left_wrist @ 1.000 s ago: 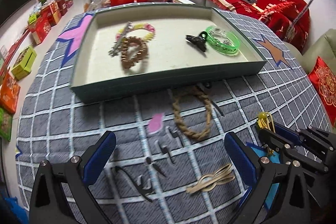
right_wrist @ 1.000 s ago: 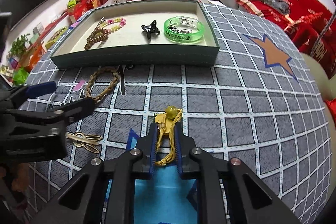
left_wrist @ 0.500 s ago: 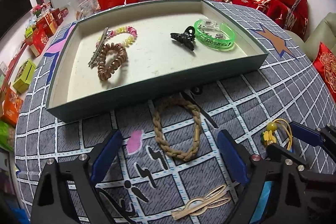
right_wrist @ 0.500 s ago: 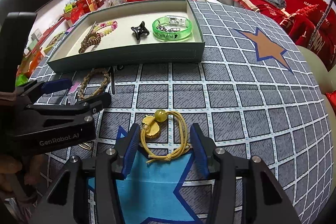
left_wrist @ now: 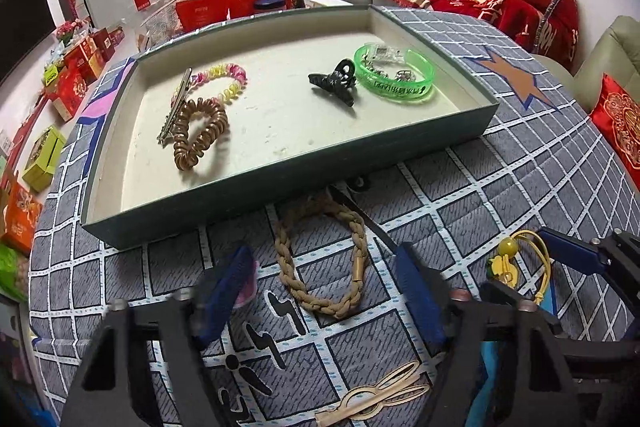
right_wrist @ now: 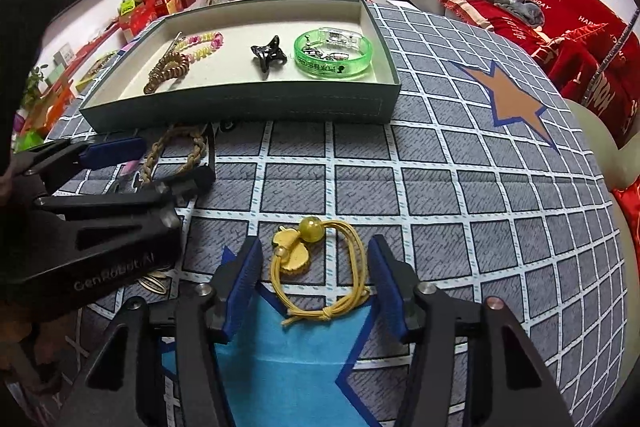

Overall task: Organize jewelry
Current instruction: 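Grasp the braided brown hair tie with the left tool while the right tool holds the yellow hair tie, then carry the braided hair tie and yellow hair tie over the tray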

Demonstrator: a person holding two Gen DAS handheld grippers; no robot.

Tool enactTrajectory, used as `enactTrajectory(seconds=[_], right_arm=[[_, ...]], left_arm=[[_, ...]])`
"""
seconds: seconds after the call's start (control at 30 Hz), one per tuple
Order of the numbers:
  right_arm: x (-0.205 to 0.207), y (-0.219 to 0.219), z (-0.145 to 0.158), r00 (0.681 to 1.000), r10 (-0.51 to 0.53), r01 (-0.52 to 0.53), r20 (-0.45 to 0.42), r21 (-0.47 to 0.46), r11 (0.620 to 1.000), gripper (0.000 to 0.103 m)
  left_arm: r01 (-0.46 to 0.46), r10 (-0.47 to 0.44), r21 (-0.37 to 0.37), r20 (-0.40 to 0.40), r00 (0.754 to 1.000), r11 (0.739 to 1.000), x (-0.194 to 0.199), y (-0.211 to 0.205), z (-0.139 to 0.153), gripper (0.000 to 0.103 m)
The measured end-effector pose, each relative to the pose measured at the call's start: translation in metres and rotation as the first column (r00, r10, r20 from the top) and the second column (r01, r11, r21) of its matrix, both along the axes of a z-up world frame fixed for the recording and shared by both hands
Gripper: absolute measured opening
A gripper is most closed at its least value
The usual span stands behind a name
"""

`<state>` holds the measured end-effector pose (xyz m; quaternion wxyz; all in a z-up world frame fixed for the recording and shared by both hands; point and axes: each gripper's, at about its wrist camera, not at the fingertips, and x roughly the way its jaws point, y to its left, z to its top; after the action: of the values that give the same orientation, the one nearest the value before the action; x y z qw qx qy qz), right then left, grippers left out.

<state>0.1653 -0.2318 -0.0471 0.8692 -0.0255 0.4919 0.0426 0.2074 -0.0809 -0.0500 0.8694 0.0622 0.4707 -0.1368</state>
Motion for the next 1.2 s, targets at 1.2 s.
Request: enactTrajectory(seconds=[1.2], right_arm=[[-0.035,-0.002,0.031,0.999,-0.019,0.014,0.045,0.125,0.992,0.02]], left_arm=[[0.027,-0.025,-0.122,0.016,1.0,0.992,-0.056,0.054,0.034,0.03]])
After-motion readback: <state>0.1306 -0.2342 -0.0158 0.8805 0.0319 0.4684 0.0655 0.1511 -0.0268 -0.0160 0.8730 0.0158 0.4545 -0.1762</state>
